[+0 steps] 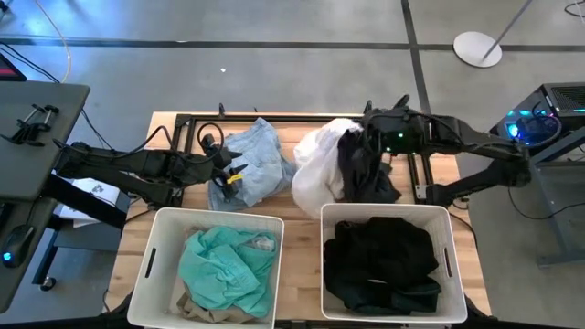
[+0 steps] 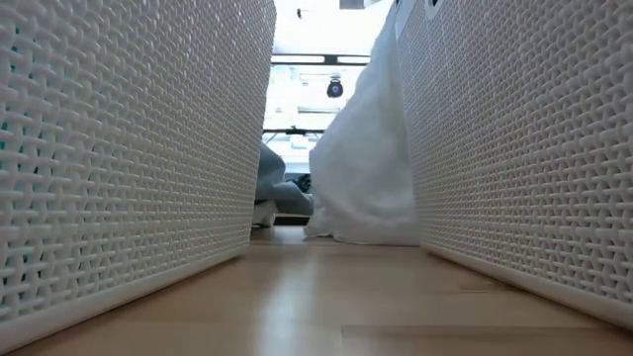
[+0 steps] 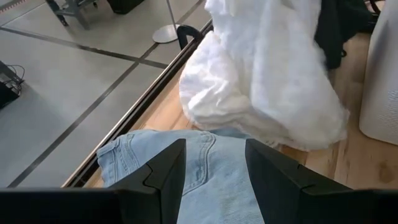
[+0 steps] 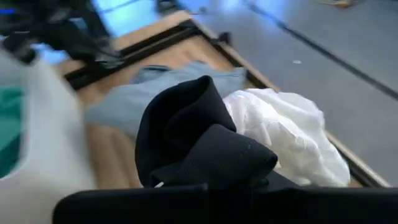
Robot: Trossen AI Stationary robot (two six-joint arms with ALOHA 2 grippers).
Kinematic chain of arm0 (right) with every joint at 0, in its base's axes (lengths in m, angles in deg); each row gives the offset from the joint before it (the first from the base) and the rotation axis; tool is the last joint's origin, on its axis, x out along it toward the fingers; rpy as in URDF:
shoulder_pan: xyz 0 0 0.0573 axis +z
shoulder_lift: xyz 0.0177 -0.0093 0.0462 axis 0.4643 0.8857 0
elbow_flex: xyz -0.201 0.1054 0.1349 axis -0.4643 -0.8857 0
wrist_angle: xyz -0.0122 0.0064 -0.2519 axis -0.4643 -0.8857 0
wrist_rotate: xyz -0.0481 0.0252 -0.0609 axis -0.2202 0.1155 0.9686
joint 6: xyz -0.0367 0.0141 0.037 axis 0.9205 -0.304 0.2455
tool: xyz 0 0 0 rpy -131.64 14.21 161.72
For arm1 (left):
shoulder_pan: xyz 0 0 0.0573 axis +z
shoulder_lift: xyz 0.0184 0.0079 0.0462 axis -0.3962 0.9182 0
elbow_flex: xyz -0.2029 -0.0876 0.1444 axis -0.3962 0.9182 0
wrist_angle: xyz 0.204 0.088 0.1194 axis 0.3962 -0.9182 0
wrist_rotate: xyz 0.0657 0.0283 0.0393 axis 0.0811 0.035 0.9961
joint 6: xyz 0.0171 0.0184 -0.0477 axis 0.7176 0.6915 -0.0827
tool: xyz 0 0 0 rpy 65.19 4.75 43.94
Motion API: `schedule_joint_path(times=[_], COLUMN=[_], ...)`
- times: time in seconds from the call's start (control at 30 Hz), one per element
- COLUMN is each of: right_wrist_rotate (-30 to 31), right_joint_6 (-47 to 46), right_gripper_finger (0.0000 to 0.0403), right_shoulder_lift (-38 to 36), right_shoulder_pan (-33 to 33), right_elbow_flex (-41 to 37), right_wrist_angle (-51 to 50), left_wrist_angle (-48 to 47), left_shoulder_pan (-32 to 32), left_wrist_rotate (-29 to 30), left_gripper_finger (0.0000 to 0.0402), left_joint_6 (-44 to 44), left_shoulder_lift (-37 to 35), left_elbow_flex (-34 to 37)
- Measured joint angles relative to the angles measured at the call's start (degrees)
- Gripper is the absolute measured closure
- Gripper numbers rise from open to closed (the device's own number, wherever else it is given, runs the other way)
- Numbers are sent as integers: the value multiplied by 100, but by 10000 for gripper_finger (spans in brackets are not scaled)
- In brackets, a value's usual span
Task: Sort clothes
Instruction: Put the black shorts into the right white laundry bin
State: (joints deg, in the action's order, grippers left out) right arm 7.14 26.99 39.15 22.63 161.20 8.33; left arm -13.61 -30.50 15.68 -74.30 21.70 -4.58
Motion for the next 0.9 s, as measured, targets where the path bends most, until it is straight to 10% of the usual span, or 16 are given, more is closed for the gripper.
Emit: schedule_joint_path(times=[0.47,0.9], right_wrist_rotate=[-949,-1568], right_joint_6=[451,104], right_gripper_finger=[379,136], right_shoulder_lift=[1205,1505], right_shoulder_pan=[50,-710], right_elbow_flex=[-1632,-927], right_wrist_angle=[2363,206], left_wrist_angle=[-54,-182], left_shoulder_pan=[0,1], left_wrist_rotate=[0,-1], left_gripper_finger=[243,243], left_joint_6=[-50,-203], left_shoulder_lift=[2,1], left_elbow_flex=[0,0])
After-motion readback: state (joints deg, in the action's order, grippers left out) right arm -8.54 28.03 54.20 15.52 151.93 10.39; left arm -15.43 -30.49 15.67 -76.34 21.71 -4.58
